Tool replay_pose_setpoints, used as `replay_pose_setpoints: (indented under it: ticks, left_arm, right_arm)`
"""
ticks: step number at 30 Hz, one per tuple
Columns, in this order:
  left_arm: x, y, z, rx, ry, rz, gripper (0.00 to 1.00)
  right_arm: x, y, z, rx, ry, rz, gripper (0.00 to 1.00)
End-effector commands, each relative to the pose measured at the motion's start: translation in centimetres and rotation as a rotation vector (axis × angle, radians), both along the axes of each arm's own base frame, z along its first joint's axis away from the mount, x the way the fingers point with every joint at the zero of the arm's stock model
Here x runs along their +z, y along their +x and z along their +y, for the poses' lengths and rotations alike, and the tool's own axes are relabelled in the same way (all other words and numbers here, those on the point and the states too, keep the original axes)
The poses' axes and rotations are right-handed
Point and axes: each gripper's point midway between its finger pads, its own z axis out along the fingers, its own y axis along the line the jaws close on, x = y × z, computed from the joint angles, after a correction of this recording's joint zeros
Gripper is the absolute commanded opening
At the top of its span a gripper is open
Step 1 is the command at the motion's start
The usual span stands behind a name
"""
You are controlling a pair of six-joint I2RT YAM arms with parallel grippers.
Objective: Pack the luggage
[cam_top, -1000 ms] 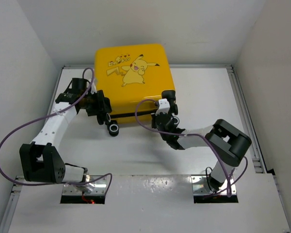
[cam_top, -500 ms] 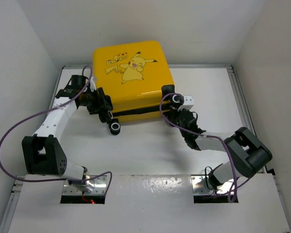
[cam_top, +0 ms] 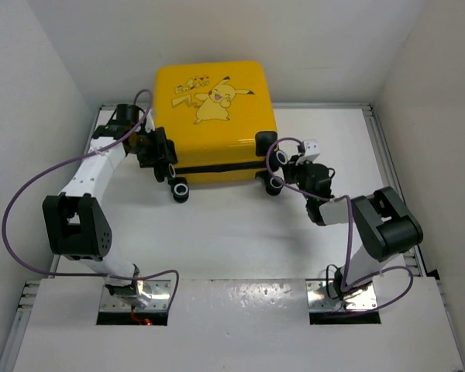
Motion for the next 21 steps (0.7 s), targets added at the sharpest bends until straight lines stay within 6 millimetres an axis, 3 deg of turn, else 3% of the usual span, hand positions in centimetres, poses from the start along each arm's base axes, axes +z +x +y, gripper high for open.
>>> replay_pose_setpoints:
  ticks: [1,4,6,7,8,9,10,11,12,14,15,18,20,21]
  left_arm:
    - [-5.1,0.3,15.8,0.360,0.557,0.123,0.00]
    - [-5.6,1.2,16.5,0.344,0.596,0.134,0.00]
    - [-6.2,2.1,16.8,0.319,0.611,0.125,0.00]
    - [-5.9,2.9,17.0,0.309,0.621,0.106,0.00]
    - [-6.8,3.3,16.9,0.286,0.619,0.122,0.00]
    - [-6.9,3.8,17.0,0.278,0.624,0.115,0.00]
    - [-6.7,4.4,16.7,0.253,0.642,0.107,0.00]
    - [-6.8,5.1,16.4,0.233,0.650,0.092,0.00]
    - [-6.7,5.7,16.5,0.229,0.655,0.077,0.00]
    - [-6.5,6.9,16.3,0.208,0.672,0.050,0.00]
    - [-6.0,7.6,16.0,0.199,0.676,0.021,0.00]
    - [-5.6,9.1,15.6,0.174,0.716,-0.016,0.00]
    - [-5.7,9.6,15.6,0.167,0.742,-0.014,0.00]
    - [-5.4,9.9,15.6,0.171,0.742,-0.024,0.00]
  right_arm:
    - [2.1,3.7,-10.1,-0.317,-0.134,-0.086,0.00]
    - [2.4,5.0,-11.7,-0.329,-0.139,-0.069,0.00]
    - [2.2,5.7,-11.2,-0.273,-0.132,-0.059,0.00]
    - [3.4,6.9,-11.2,-0.256,-0.122,-0.086,0.00]
    - [2.4,7.3,-10.9,-0.225,-0.126,-0.069,0.00]
    - [4.2,8.9,-10.5,-0.208,-0.119,-0.121,0.00]
    - [4.3,9.5,-10.5,-0.200,-0.122,-0.124,0.00]
    - [2.5,10.1,-10.2,-0.184,-0.129,-0.097,0.00]
    - [4.7,12.0,-10.1,-0.187,-0.119,-0.152,0.00]
    - [2.6,13.4,-10.3,-0.189,-0.126,-0.116,0.00]
    - [3.7,15.4,-10.4,-0.196,-0.127,-0.155,0.00]
    - [3.7,18.8,-10.7,-0.205,-0.127,-0.182,0.00]
    - [2.5,20.8,-11.0,-0.210,-0.125,-0.177,0.00]
    - [3.7,22.1,-11.1,-0.217,-0.116,-0.209,0.00]
